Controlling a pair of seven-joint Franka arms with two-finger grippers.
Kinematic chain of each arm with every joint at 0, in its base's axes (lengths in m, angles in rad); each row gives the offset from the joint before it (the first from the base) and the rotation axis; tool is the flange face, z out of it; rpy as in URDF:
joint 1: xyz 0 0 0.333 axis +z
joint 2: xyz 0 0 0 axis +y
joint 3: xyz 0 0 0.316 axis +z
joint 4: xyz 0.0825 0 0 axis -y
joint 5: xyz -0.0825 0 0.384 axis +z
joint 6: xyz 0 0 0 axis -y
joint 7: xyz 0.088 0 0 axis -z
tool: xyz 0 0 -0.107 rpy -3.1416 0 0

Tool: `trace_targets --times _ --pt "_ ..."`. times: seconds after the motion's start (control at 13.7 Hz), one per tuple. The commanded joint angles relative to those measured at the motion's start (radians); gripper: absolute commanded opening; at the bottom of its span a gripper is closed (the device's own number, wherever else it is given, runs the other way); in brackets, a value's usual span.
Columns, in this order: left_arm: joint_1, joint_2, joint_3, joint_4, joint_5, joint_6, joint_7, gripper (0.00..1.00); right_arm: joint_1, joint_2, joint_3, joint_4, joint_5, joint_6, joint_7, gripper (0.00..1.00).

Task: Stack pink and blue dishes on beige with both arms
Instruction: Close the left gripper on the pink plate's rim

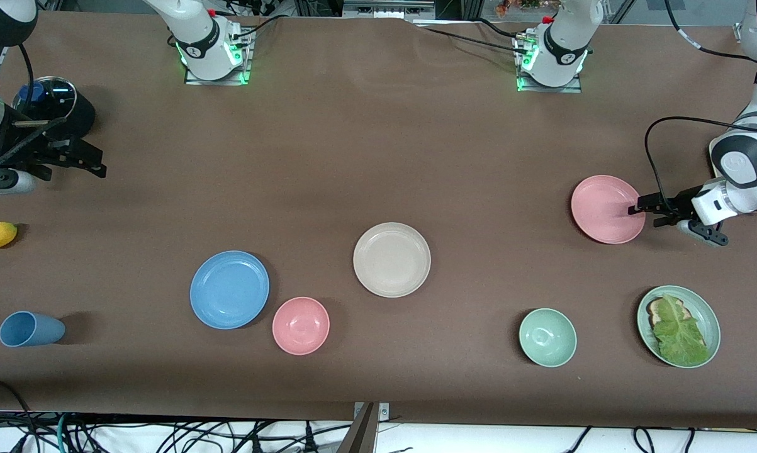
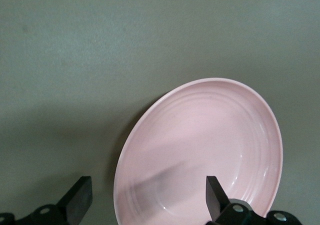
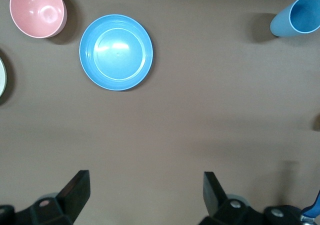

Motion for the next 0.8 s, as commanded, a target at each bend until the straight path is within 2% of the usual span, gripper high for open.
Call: trace_targets --times 0.0,0.29,0.37,0.44,0.58,0.66,0.73 --pt "0.025 0.024 -0.003 0.0 -0.051 0.008 0.03 0.99 -0.002 0.012 0.004 0.026 0.003 0.001 0.017 1.0" --pt "0.05 0.044 -0.003 -0.002 -0.051 0.005 0.032 0.97 -0.005 0.019 0.004 0.027 -0.005 0.015 0.017 1.0" --pt "0.051 0.045 -0.003 -0.002 -0.051 0.003 0.032 0.83 -0.005 0.019 0.004 0.027 -0.005 0.019 0.018 1.0" --pt "0.051 0.044 -0.003 0.0 -0.051 -0.003 0.024 0.59 -0.005 0.019 0.004 0.027 -0.006 0.022 0.018 1.0" --pt "0.051 0.042 -0.003 0.001 -0.051 -0.007 0.021 0.23 -0.006 0.019 0.002 0.027 -0.006 0.024 0.018 1.0" --pt "0.051 0.042 -0.003 0.001 -0.051 -0.01 0.021 0.07 -0.006 0.019 0.004 0.027 -0.006 0.031 0.018 1.0" --pt "0.051 0.039 -0.003 0.004 -0.051 -0.024 0.019 0.0 -0.006 0.019 0.004 0.027 -0.005 0.036 0.018 1.0"
